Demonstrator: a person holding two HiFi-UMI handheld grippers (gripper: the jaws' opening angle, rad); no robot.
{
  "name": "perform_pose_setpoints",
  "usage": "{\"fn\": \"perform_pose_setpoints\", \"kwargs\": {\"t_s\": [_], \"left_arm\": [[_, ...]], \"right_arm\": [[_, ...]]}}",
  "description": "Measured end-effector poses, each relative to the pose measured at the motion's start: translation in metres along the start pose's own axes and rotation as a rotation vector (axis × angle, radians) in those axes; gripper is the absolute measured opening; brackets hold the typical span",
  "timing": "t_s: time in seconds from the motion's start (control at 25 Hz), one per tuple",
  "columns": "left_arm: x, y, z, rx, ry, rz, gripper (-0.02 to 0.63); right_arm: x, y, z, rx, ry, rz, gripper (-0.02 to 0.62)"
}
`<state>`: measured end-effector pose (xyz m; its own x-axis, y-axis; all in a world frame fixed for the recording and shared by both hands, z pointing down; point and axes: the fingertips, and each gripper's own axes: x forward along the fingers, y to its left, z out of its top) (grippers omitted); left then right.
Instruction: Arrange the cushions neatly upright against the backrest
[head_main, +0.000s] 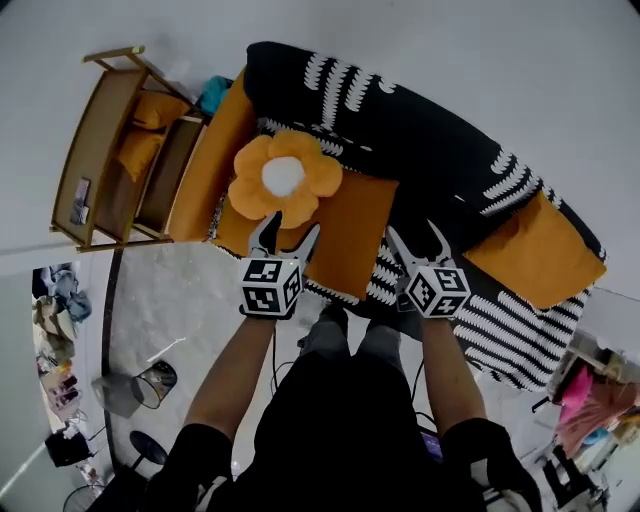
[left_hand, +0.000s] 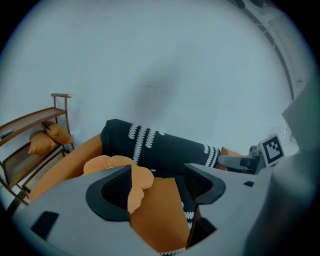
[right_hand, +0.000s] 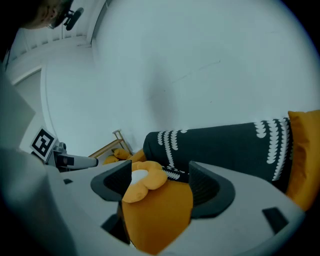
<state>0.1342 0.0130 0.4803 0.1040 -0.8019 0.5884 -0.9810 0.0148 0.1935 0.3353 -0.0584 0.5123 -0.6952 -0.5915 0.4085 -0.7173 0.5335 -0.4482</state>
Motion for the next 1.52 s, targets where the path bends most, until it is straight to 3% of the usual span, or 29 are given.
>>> {"fn": "perform_pose_setpoints", "kwargs": {"t_s": [0.44,0.52,0.68,0.76,1.2,1.32,1.52], "left_arm": [[-0.016,0.046,-0.028,0.021,0.062,0.059,0.337],[-0.022,0.055,-0.036,0.012,0.079,0.071,0.337],[-0.041,0.070,-0.054,-0.014,0.118,0.089,0.337],[-0.049,0.076,-0.063,-0.027,0.134,0.109,0.337],[-0.083,0.090,-0.093,-0.055,0.175,0.160,0.331],[-0.083,0.087,-0.098,-0.046,0.183,0.155,0.330],[-0.072,0.073,-0.095,-0.026,0.202,0.123,0.327]], "right_arm": [[0.128,0.064,-0.088,0.204,0.240,0.138,0.367],[0.145,0.075,-0.107,0.303,0.280,0.145,0.367],[0.174,0.090,-0.137,0.644,0.310,0.126,0.371],[0.189,0.096,-0.147,0.754,0.309,0.126,0.373],[0.232,0.120,-0.195,0.866,0.375,0.152,0.384],[0.230,0.118,-0.188,0.910,0.353,0.173,0.241],[0.205,0.101,-0.164,0.873,0.321,0.202,0.168]]}}
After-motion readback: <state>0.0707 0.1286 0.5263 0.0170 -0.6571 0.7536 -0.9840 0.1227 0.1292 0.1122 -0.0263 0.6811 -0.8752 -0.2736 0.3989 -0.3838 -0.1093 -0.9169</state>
